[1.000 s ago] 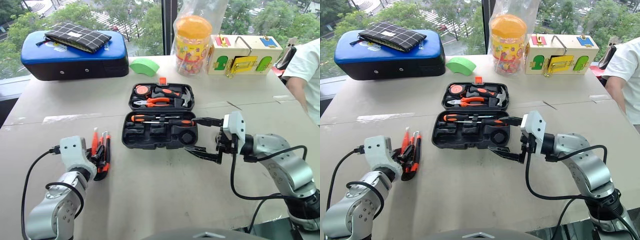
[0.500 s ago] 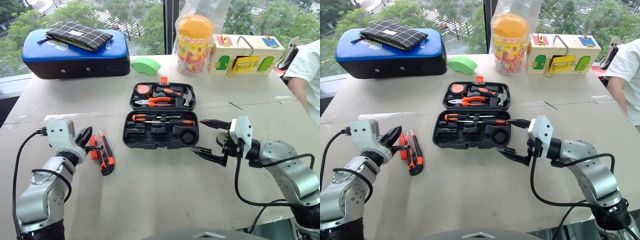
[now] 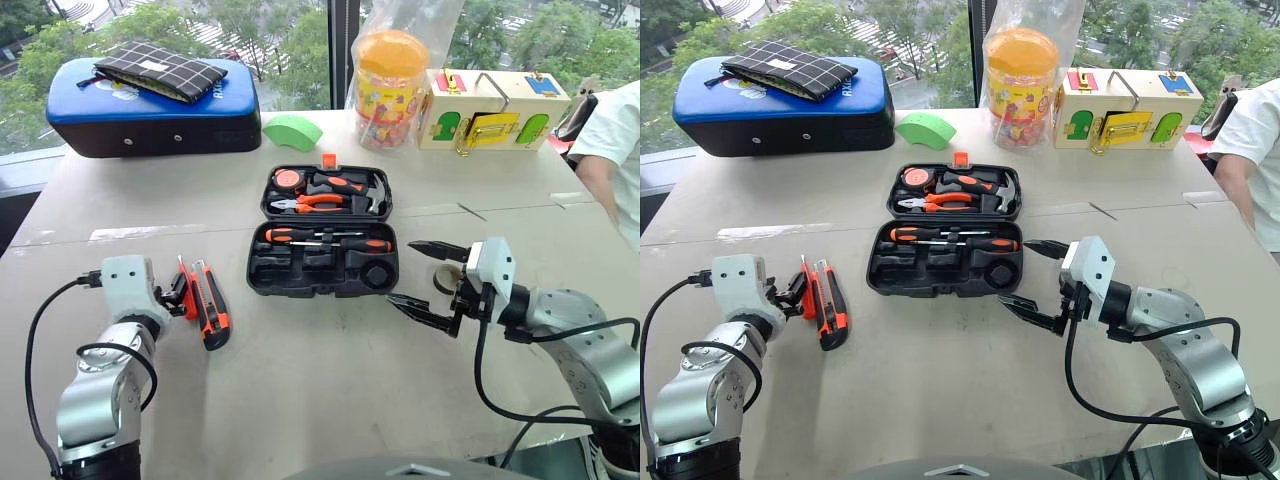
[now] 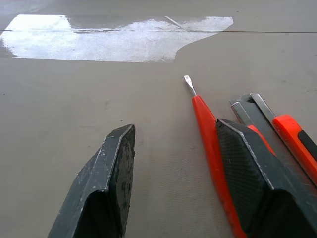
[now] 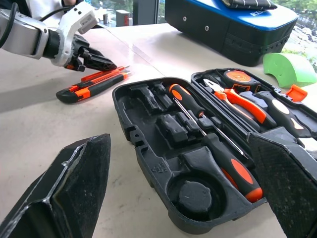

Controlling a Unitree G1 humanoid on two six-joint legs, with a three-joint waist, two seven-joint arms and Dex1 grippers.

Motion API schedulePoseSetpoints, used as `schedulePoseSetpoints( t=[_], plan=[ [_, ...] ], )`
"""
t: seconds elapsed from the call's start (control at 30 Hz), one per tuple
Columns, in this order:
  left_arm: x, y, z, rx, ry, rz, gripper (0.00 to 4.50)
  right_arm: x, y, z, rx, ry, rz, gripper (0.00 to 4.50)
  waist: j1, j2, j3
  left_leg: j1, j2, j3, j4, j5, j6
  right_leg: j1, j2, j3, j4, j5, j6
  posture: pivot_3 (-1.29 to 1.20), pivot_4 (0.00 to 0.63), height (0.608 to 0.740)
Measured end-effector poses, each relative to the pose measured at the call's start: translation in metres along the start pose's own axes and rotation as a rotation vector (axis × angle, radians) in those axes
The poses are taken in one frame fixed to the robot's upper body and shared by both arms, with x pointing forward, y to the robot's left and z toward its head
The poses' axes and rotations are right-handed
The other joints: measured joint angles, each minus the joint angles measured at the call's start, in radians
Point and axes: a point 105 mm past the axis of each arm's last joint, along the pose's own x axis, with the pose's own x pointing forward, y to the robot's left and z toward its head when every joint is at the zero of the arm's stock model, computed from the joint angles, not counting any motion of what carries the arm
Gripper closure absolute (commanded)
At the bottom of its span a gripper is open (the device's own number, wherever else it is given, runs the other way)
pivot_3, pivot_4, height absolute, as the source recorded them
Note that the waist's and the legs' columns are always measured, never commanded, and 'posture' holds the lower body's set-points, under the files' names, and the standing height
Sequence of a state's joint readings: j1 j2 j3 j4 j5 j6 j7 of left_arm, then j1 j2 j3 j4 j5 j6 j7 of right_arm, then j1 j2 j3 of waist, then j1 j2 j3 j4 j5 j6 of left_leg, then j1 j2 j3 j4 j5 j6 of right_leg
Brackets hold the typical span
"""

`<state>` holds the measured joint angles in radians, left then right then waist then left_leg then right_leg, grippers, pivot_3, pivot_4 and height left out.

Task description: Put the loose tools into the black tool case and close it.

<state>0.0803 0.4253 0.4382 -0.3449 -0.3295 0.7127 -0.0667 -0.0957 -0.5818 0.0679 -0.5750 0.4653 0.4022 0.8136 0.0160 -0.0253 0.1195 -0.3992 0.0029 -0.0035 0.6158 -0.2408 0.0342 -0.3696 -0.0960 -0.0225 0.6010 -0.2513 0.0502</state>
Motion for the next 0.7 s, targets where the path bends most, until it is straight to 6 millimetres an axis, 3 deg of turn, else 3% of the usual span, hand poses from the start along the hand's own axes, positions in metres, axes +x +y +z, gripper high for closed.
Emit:
schedulePoseSetpoints(
  t=[0.23,0.67,0.7],
  plan=[
    [-0.005,-0.009,-0.006,-0.008,0.010,-0.007,1.96,-0.001,0.000,0.001,-0.002,0.003,0.011,0.00,-0.001,0.000,0.000,0.000,0.000,0.000,0.000,0.000,0.000,0.000,0.000,0.000,0.000,0.000,0.000,0.00,0.150,0.740],
    [-0.014,-0.004,-0.015,-0.082,0.012,-0.026,1.96,-0.002,-0.002,0.004,-0.008,0.009,0.021,0.00,-0.002,0.000,-0.001,0.000,0.000,0.000,0.000,0.001,0.002,0.000,0.000,0.000,0.000,0.000,0.000,0.00,0.150,0.740],
    [-0.014,-0.004,-0.015,-0.081,0.012,-0.029,2.20,-0.002,-0.002,0.004,-0.008,0.009,0.022,0.00,-0.002,0.000,-0.001,0.000,0.000,0.000,0.000,0.001,0.002,0.000,0.000,0.000,0.000,0.000,0.000,0.00,0.150,0.740]
  ],
)
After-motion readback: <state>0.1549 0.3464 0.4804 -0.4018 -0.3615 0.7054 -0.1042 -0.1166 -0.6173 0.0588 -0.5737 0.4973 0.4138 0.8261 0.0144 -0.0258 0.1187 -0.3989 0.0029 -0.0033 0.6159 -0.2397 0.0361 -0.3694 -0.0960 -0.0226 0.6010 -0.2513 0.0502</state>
